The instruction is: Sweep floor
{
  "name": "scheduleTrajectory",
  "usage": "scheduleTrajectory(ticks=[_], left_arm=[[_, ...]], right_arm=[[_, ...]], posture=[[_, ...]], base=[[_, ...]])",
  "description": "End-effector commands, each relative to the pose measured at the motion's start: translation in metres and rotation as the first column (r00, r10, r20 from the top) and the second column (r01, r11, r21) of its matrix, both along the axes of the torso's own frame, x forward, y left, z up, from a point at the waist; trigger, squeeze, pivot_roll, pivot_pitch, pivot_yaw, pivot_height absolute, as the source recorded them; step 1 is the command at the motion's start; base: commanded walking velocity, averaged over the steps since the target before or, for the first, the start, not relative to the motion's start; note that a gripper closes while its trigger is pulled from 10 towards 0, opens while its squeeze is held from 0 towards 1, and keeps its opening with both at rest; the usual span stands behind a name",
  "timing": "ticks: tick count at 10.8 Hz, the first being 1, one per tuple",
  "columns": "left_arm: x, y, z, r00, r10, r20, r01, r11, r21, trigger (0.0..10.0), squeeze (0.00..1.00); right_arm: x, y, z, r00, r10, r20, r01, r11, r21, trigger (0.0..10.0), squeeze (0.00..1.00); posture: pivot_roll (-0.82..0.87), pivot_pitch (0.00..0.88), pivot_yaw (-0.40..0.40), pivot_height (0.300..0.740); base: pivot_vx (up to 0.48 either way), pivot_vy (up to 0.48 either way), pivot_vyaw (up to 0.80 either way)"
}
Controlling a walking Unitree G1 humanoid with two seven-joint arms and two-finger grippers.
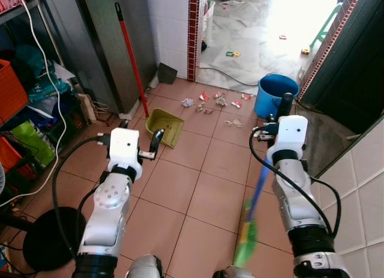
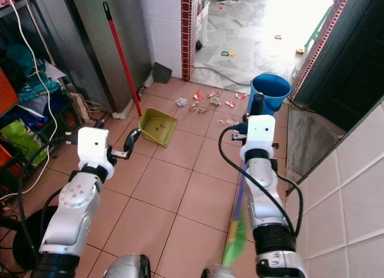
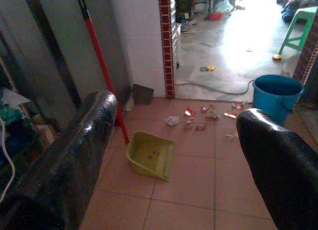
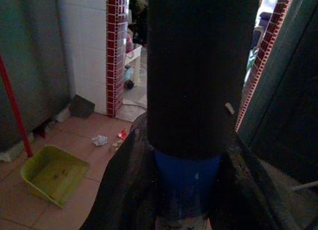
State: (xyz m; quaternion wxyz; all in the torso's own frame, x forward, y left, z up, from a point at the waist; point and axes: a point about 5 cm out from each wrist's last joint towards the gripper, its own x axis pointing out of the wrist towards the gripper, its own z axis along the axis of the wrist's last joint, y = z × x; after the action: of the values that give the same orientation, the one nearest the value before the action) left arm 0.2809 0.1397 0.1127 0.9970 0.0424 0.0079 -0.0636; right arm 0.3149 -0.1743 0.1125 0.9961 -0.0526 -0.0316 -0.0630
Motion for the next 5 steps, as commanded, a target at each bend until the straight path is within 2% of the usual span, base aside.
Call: scheduleTrajectory(ticks=[1,2,5], left_arm=[[0.001,-0.001,0.005,1.0,-0.001,0.009,0.001,1.0,-0.006,10.0,0.0],[0.001,-0.002,0.007,1.0,-0.002,0.015,0.002,1.0,-0.01,10.0,0.0],[0.002,-0.003,0.014,1.0,-0.001,0.032,0.002,1.0,-0.027,10.0,0.0]], right_arm=[[0.002,-0.001,0.012,0.999,-0.009,0.042,0.009,1.0,0.005,10.0,0.0],[0.003,0.0,0.011,1.0,-0.016,0.027,0.016,1.0,0.005,10.0,0.0],[0.007,0.009,0.018,0.995,0.065,0.081,-0.067,0.997,0.026,10.0,0.0]], posture=[[0.05,0.043,-0.02,0.74],[0.05,0.044,-0.021,0.74],[0.05,0.042,-0.01,0.74]], base=[[0.0,0.0,0.0],[0.0,0.0,0.0],[0.0,0.0,0.0]])
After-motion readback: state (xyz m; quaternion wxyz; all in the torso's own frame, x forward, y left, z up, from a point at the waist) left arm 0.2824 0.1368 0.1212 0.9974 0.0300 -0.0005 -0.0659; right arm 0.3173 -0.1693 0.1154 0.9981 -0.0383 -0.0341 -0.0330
